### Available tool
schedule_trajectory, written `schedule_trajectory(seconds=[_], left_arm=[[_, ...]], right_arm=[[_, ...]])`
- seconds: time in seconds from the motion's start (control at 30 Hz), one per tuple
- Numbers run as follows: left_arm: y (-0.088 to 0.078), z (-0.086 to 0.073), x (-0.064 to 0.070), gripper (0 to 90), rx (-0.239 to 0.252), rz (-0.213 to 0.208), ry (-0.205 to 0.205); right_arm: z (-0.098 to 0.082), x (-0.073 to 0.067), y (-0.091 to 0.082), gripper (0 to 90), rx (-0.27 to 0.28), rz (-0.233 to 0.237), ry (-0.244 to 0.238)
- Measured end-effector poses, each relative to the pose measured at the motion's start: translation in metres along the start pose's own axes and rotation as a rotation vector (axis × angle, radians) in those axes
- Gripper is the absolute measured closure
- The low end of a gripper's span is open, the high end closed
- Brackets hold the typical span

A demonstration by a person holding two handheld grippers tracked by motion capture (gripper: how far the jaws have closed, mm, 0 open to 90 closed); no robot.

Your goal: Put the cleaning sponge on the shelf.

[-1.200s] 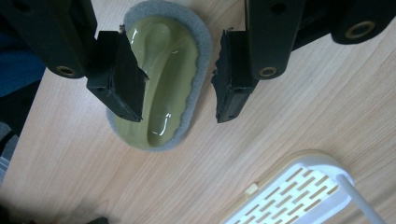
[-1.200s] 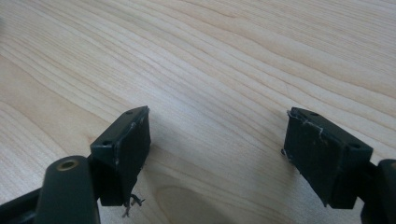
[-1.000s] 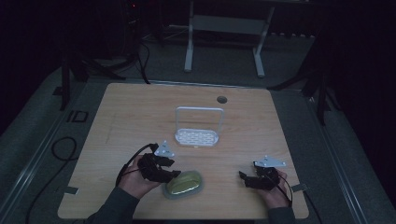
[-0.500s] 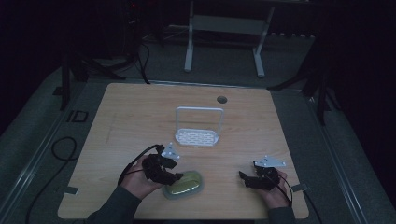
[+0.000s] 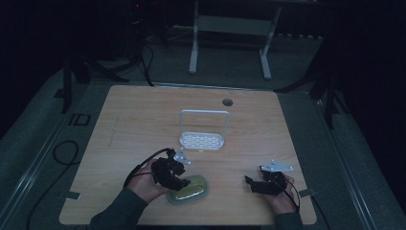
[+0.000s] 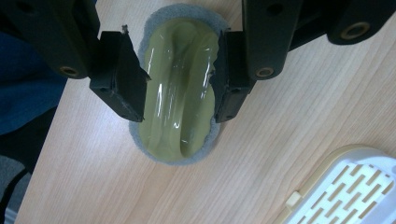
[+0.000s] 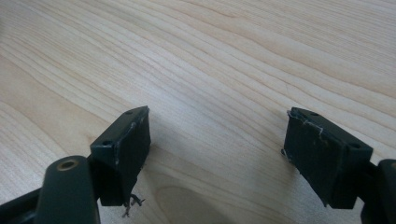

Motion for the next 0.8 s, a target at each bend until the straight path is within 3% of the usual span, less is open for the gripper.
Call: schedule_trajectory(seconds=[0.43, 0.8], left_arm=[[0.008, 0.008, 0.004, 59.5, -0.103, 0.005, 0.068], [0.014, 0.012, 0.005, 60.4, -0.189, 0.021, 0.091]], right_arm=[[0.000, 0.000, 0.000, 22.2, 0.001, 0.000, 0.000], [0.000, 0.000, 0.000, 22.2, 0.000, 0.000, 0.001]])
Point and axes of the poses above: each handheld gripper's, and its own axes: y roughly forward along the jaws, z roughly out of its top, x roughly to its right, the point moved 6 cm from there along y, roughly forward along the jaws, and after that the axes turned 11 degrees about -y, right-handed, at the moved point
